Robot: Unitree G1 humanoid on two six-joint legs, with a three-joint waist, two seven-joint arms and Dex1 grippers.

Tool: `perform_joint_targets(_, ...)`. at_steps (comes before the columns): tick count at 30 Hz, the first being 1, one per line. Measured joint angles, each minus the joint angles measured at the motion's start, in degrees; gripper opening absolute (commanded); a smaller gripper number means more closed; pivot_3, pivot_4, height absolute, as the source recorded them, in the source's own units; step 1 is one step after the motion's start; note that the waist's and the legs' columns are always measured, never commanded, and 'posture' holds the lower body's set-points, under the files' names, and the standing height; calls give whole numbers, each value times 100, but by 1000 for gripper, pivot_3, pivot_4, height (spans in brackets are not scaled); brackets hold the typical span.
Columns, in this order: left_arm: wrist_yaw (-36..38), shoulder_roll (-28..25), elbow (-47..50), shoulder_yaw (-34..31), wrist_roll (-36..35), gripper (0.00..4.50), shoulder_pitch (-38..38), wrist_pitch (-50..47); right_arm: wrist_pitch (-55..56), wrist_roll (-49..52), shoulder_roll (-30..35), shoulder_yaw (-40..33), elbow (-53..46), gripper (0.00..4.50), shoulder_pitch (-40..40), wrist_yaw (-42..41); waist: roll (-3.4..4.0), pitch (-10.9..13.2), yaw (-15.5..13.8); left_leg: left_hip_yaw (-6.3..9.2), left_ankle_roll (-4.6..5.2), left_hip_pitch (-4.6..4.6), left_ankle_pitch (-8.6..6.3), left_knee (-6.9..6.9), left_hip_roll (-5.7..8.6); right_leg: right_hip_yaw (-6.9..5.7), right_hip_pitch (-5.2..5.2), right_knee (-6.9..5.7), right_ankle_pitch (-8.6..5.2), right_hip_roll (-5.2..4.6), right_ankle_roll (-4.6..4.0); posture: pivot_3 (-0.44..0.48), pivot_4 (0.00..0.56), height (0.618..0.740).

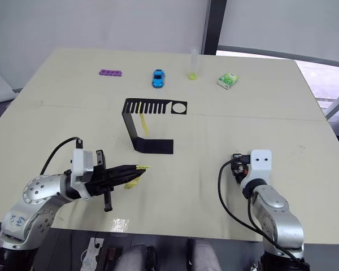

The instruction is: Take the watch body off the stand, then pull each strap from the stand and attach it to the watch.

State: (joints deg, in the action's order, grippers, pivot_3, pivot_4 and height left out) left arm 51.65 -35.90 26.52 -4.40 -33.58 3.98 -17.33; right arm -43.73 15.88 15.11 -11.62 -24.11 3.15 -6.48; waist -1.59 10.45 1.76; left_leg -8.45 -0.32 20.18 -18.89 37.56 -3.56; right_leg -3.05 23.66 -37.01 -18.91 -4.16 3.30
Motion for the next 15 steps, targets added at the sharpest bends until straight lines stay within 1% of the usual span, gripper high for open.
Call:
perform_joint_targets(5,1,0,-5,0,2,0,27,24,37,27,-9,-5,11,1517,7,-28,0,0,5,0,0,0,0,0,0,0,0,0,0,0,0,0,150,740)
perform_joint_targets(7,2,1,-6,0,5,0,29,59,137,121,7,-25,38,1517,3,-186,2,2,11,-1,0,1,0,-1,0,0,2,-1,0,0,0,0,150,740)
perform_joint_targets(9,3,1,-8,2,12,0,42,89,198,284,139,0,42,1517,1,-518,9,6,12,-1,0,3,0,-2,0,0,3,0,0,1,0,0,150,740)
perform_joint_targets(11,16,-5,-13,-1,30,0,73,139,255,539,489,-17,21,1517,17,-996,18,11,-4,-1,4,5,-2,-2,2,0,5,3,0,0,0,0,150,740)
perform_joint_targets(13,53,-56,-44,-31,112,0,140,266,243,957,886,-117,-62,1517,109,-1571,19,12,-11,-2,7,6,-4,-2,1,-1,5,6,0,1,0,0,150,740)
perform_joint_targets(15,177,-241,-95,-129,353,0,218,579,-11,1635,1252,-319,-190,1517,277,-2145,18,12,-2,-2,9,4,-5,-5,-1,-1,4,8,0,4,0,0,150,740)
